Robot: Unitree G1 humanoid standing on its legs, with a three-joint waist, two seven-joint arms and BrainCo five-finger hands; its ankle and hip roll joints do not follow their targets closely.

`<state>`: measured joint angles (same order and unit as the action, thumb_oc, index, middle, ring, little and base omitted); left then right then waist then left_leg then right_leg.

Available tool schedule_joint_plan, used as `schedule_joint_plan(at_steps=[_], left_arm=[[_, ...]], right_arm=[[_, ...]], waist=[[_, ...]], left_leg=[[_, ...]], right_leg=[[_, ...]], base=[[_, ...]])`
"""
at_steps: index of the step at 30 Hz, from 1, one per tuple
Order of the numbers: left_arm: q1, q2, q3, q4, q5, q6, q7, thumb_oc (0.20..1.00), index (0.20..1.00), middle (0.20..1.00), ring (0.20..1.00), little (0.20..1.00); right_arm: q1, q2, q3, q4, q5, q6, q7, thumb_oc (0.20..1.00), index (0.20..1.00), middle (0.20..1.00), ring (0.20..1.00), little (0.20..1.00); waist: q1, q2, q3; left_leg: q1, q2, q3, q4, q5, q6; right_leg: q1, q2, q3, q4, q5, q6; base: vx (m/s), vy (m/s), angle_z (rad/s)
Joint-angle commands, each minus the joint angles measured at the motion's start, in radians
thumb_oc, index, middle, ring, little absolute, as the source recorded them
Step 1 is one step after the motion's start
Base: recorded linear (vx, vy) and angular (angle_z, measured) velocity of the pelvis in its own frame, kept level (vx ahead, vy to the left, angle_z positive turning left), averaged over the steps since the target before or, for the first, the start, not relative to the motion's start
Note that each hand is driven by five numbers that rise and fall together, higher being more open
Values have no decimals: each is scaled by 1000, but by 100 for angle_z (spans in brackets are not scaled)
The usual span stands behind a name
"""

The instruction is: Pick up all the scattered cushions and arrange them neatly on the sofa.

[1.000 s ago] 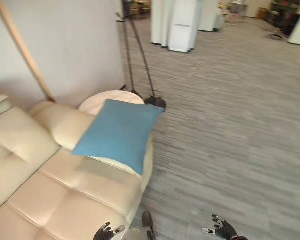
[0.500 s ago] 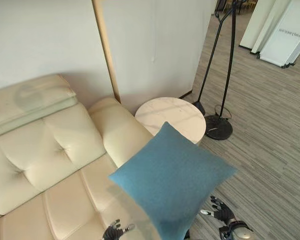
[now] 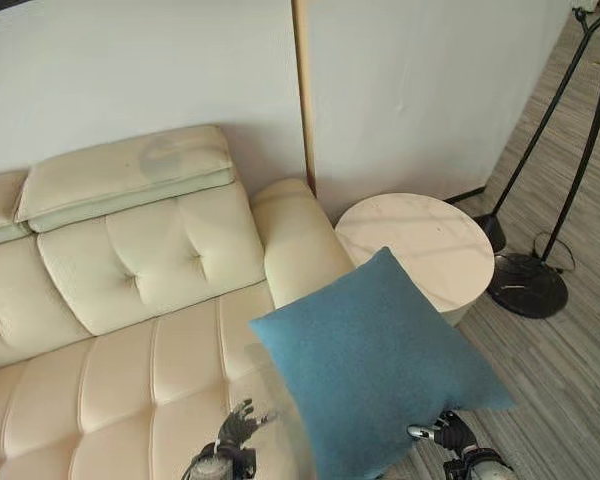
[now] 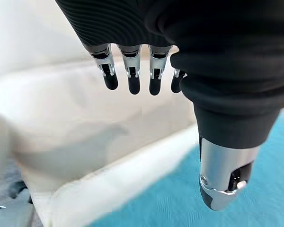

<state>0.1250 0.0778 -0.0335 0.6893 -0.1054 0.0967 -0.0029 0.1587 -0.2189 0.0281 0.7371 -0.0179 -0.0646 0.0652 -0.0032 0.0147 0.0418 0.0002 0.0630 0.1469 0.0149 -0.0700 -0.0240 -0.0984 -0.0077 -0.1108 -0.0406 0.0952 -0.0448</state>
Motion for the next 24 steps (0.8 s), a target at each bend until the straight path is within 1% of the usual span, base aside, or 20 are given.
schedule_joint_plan(at_steps=[1,5,6,7,8,9,10,11,12,13,14,17,20,21,22,24], left_arm=[[59,0,-11,8,8,-22,-11,1000,1000,1000,1000,1000],[54,-4,-3,38,1,-32,-14,1000,1000,1000,1000,1000],[48,-6,-1,40,-3,-30,-12,1000,1000,1000,1000,1000],[44,-7,-3,48,-6,-31,-11,1000,1000,1000,1000,1000],[44,-7,-3,48,-6,-31,-11,1000,1000,1000,1000,1000],[40,-7,-2,50,-10,-28,-9,1000,1000,1000,1000,1000],[40,-8,-3,56,-13,-27,-7,1000,1000,1000,1000,1000],[39,-17,-11,63,-13,-24,-13,1000,1000,1000,1000,1000],[39,-17,-11,62,-13,-24,-13,1000,1000,1000,1000,1000],[43,-18,-12,67,-12,-25,-11,1000,1000,1000,1000,1000],[47,-19,-12,75,-15,-26,-10,1000,1000,1000,1000,1000],[40,-15,3,94,-31,-33,-9,1000,1000,1000,1000,1000],[34,-12,27,112,-65,-40,-8,1000,1000,1000,1000,1000],[34,-18,48,133,-98,-46,-4,1000,1000,1000,1000,1000],[33,-18,49,134,-98,-46,-4,1000,1000,1000,1000,1000],[22,-22,63,152,-124,-42,-3,1000,1000,1000,1000,1000]], right_arm=[[4,19,8,-30,27,-47,-7,1000,1000,1000,1000,1000],[16,28,12,-5,23,-54,-4,1000,1000,1000,1000,1000],[21,30,13,-4,24,-55,-5,1000,1000,1000,1000,1000],[19,30,11,-3,27,-56,-5,1000,1000,1000,1000,1000],[19,30,11,-3,27,-56,-5,1000,1000,1000,1000,1000],[21,28,7,-7,30,-56,-4,1000,1000,1000,1000,1000],[24,29,1,-9,35,-56,-4,1000,1000,1000,1000,1000],[29,27,-2,-7,35,-59,-7,1000,1000,1000,1000,1000],[29,27,-2,-7,35,-59,-7,1000,1000,1000,1000,1000],[26,27,-2,-4,35,-60,-8,1000,1000,1000,1000,1000],[26,31,-1,-2,35,-59,-9,1000,1000,1000,1000,1000],[22,39,6,10,33,-60,-8,1000,1000,1000,1000,1000],[20,45,11,8,31,-62,-8,1000,1000,1000,1000,1000],[11,49,16,14,32,-64,-12,1000,1000,1000,1000,1000],[11,49,16,14,32,-64,-12,1000,1000,1000,1000,1000],[12,56,13,16,37,-66,-12,1000,1000,1000,1000,1000]], waist=[[-29,-16,-67],[-31,-8,-71],[-35,-12,-70],[-38,-17,-68],[-38,-17,-68],[-39,-23,-67],[-41,-25,-68],[-56,-17,-70],[-55,-17,-69],[-56,-13,-72],[-56,-11,-76],[-56,-18,-87],[-53,-31,-83],[-51,-36,-75],[-51,-37,-74],[-50,-37,-67]], left_leg=[[-12,39,40,-59,99,-55],[11,49,40,-91,125,-58],[5,41,46,-83,119,-50],[0,30,49,-56,96,-42],[0,30,49,-56,96,-42],[-6,12,37,-20,71,-36],[-3,-6,16,-15,58,-30],[13,-14,15,-52,69,-19],[15,-14,16,-54,70,-19],[32,-18,14,-93,75,-11],[32,-22,6,-102,69,-1],[20,-25,-2,-102,74,7],[14,-29,10,-102,77,19],[6,-29,22,-102,80,25],[6,-29,22,-102,80,25],[-5,-23,28,-102,87,27]], right_leg=[[63,-25,-20,-47,-58,31],[80,-13,-24,-47,-70,31],[81,-19,-26,-47,-69,28],[79,-27,-29,-47,-69,28],[79,-27,-29,-47,-69,28],[81,-38,-36,-47,-67,28],[81,-43,-42,-47,-65,32],[85,-44,-58,-47,-64,37],[85,-44,-57,-47,-64,37],[83,-42,-56,-47,-60,40],[78,-41,-58,-47,-58,44],[73,-46,-67,-47,-57,57],[73,-51,-70,-47,-49,69],[67,-56,-84,-39,-43,84],[66,-56,-84,-39,-43,84],[34,-63,-86,16,-61,103]], base=[[21,-3,16],[7,23,15],[-59,56,20],[-54,46,17],[-46,44,15],[-45,47,7],[-66,136,6],[-41,112,13],[-35,144,28],[-36,105,32],[-57,155,21],[-49,162,0],[-52,123,-2],[-70,103,-7],[-85,86,-10],[-94,49,-17]])
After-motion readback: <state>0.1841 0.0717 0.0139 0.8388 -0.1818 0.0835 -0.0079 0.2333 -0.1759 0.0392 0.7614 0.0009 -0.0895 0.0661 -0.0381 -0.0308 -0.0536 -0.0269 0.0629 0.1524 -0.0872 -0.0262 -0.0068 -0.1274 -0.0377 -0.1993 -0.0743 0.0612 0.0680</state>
